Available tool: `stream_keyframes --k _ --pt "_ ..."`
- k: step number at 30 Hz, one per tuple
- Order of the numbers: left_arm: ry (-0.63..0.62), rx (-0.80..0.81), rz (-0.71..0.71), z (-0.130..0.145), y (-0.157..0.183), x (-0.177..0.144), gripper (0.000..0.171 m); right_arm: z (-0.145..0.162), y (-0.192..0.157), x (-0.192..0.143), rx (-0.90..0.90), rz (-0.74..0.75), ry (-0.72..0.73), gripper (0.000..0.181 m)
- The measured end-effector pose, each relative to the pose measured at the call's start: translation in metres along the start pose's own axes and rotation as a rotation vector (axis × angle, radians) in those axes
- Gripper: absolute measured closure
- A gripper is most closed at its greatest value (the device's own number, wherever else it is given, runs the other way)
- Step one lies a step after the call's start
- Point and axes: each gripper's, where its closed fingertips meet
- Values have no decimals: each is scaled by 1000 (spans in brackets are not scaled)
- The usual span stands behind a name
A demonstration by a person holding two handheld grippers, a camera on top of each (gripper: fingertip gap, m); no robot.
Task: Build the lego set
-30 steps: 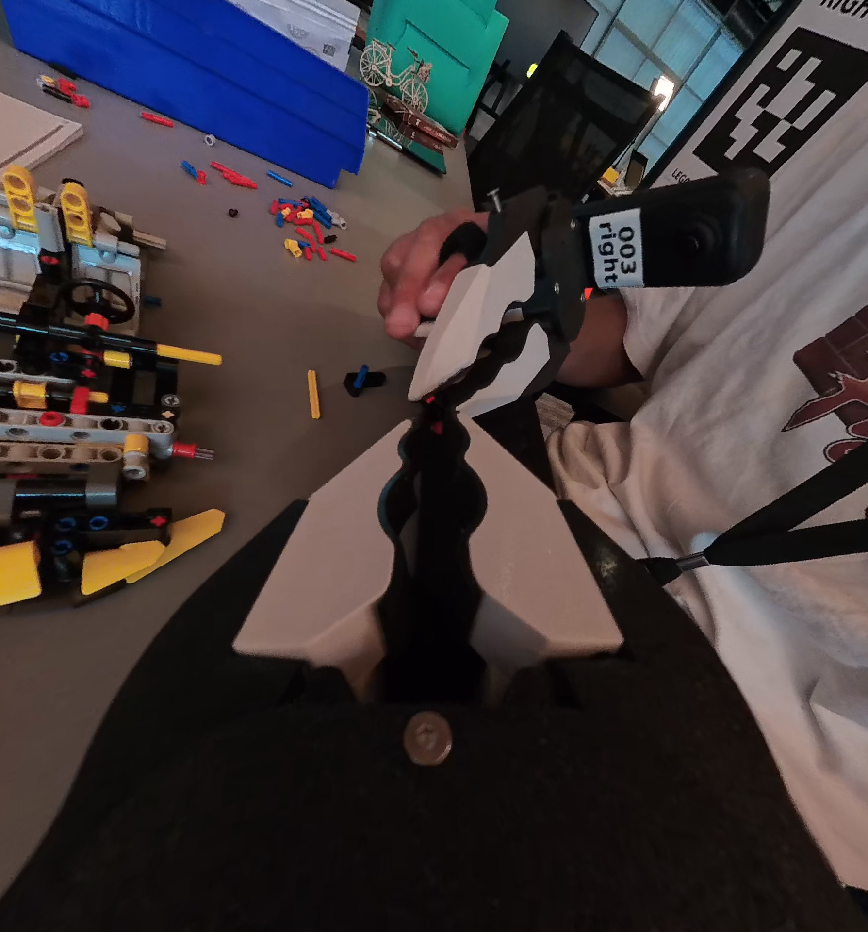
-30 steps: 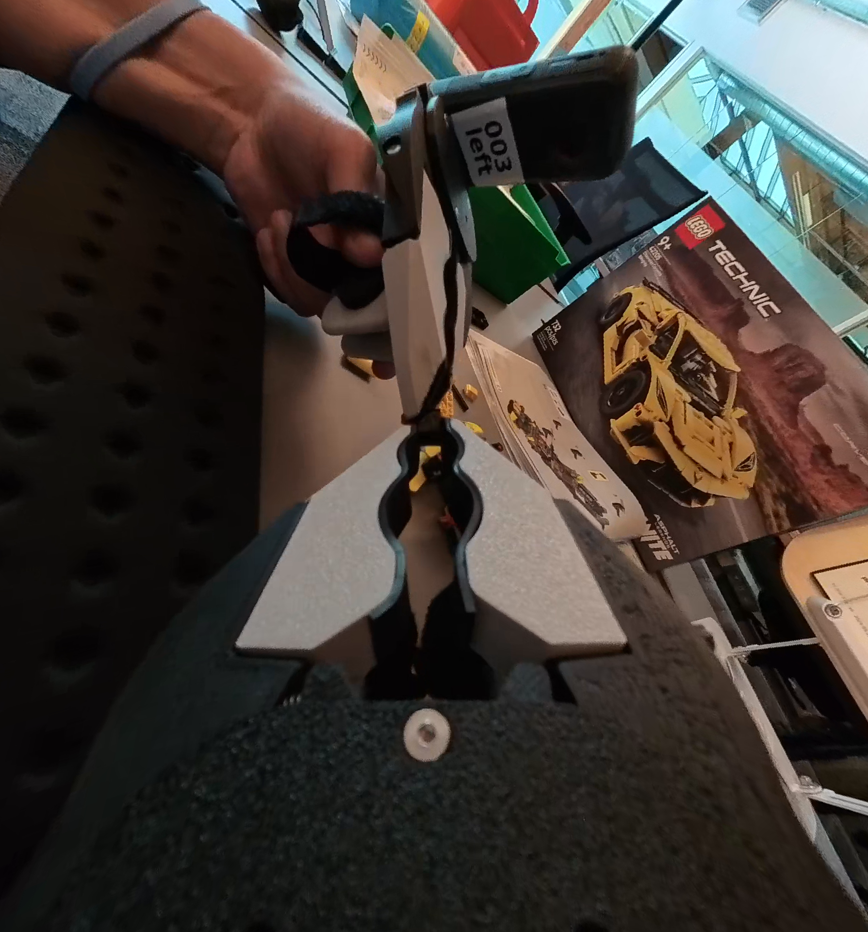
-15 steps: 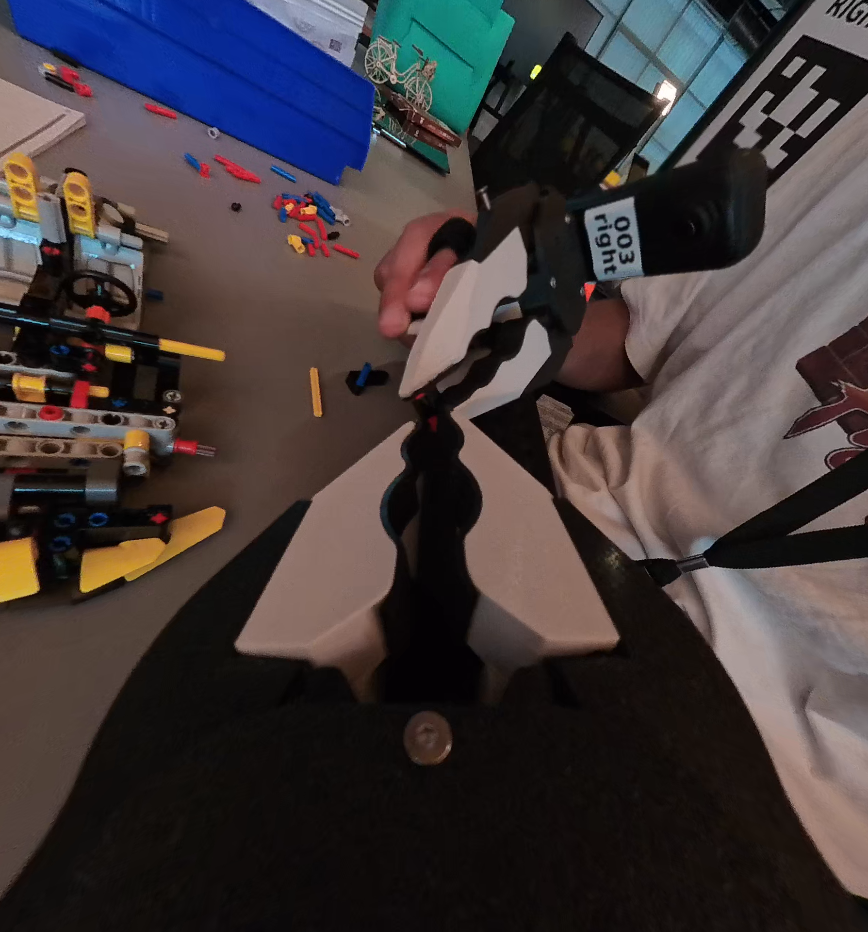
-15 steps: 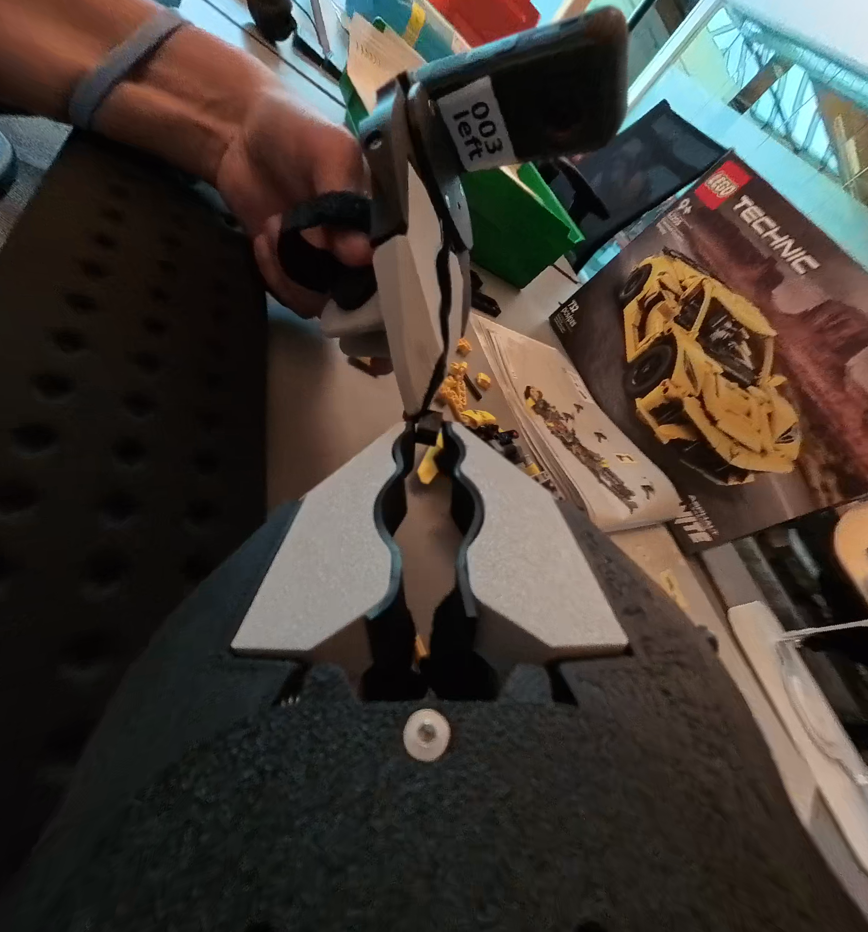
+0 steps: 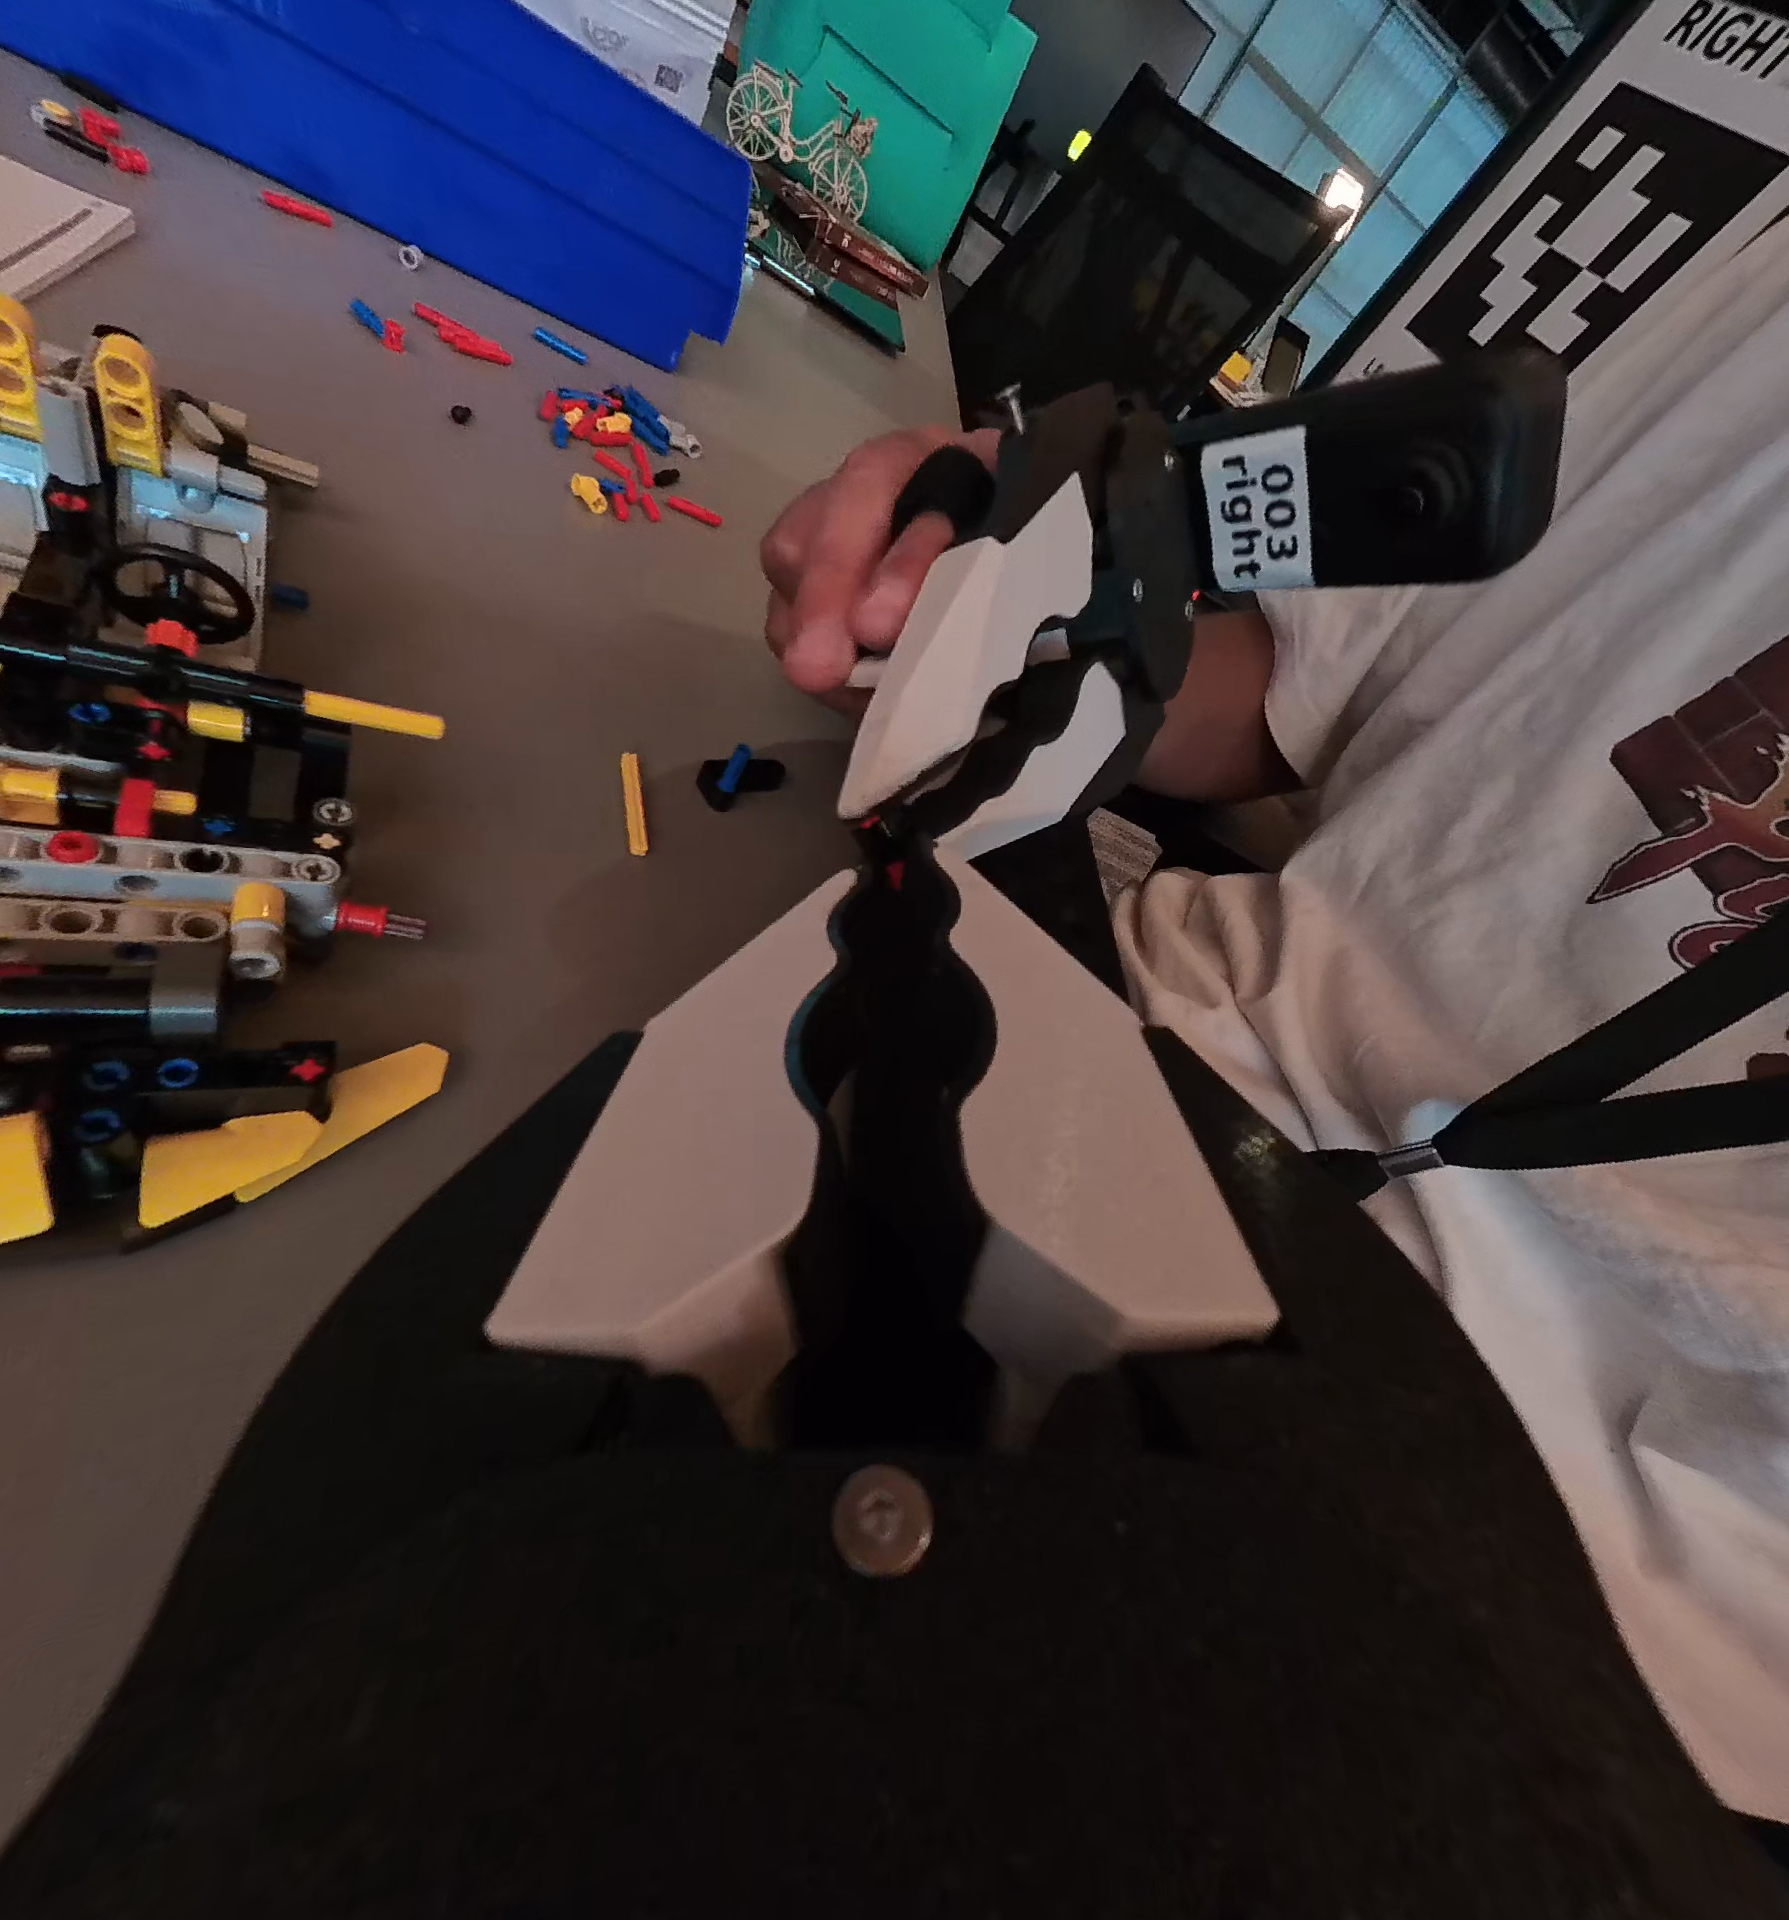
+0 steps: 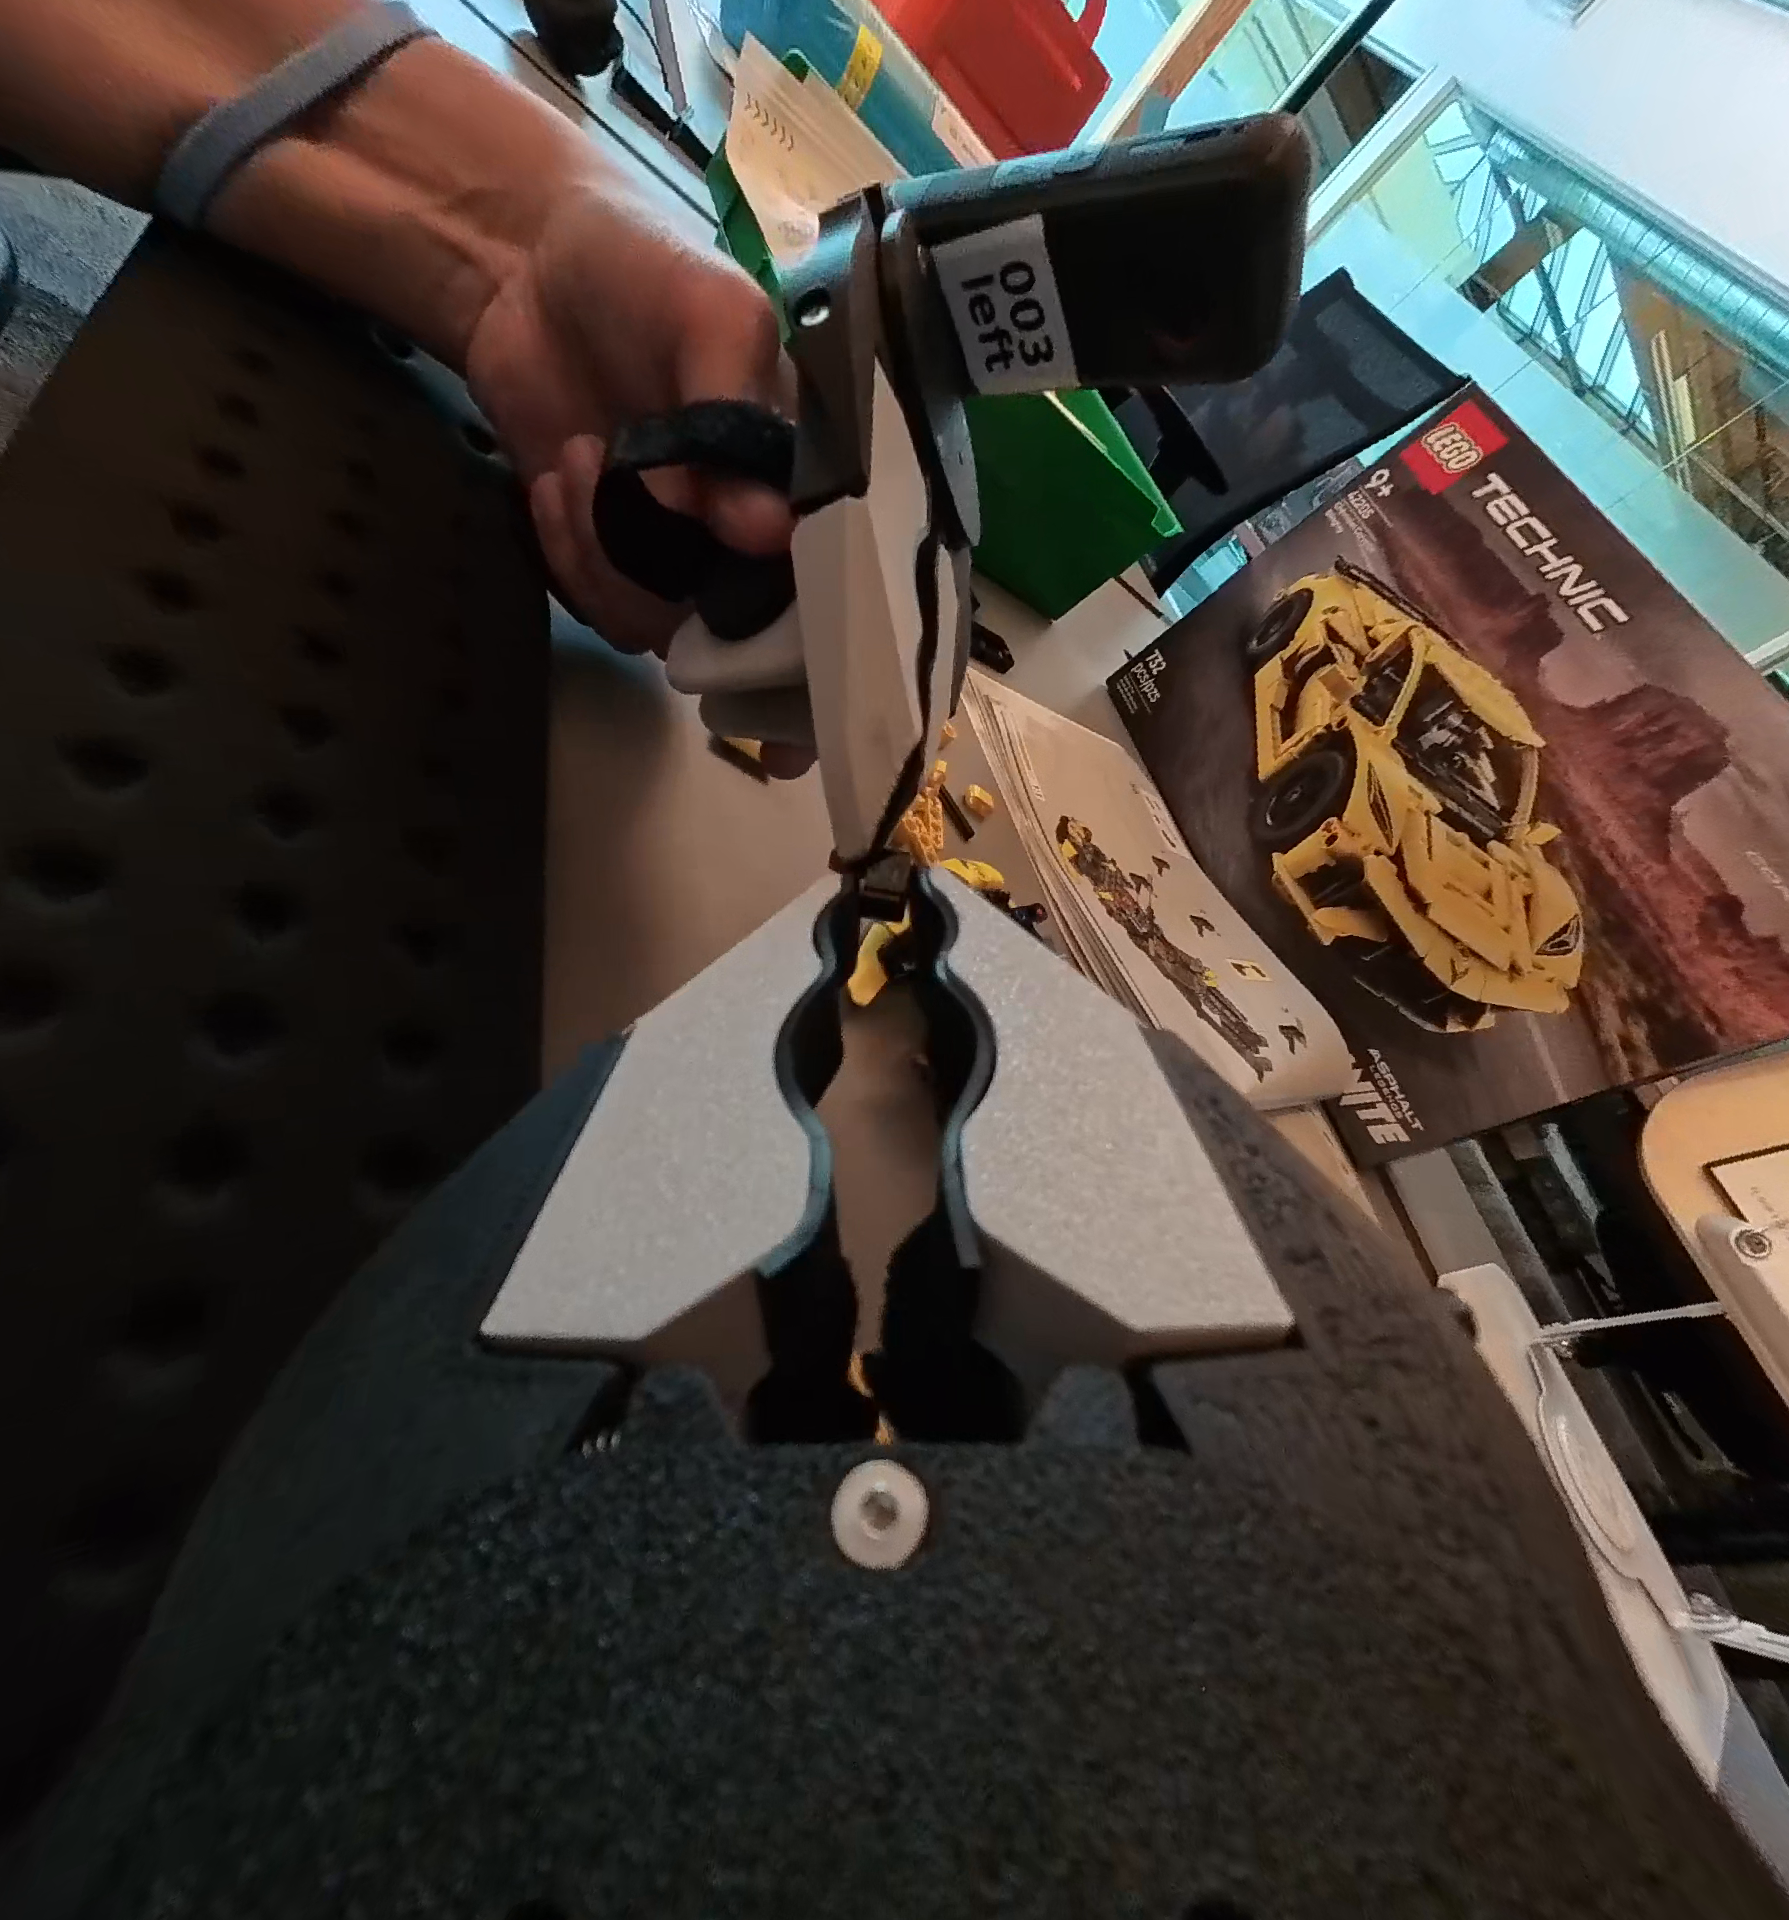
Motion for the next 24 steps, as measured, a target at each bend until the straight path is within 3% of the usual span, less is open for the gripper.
stream_keyframes --k 18,24 --pt "-46 26 -9 7 1 4 169 0 -11 -1 109 -108 7 174" --pt "85 35 -31 -11 0 -9 163 6 10 5 203 -23 3 173"
Point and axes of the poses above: each gripper's, where its closed fingertips meet, x out along the fingers, z out of its underside, y = z × x across the jaws, and after that the axes turned 7 degrees about -x, right-handed
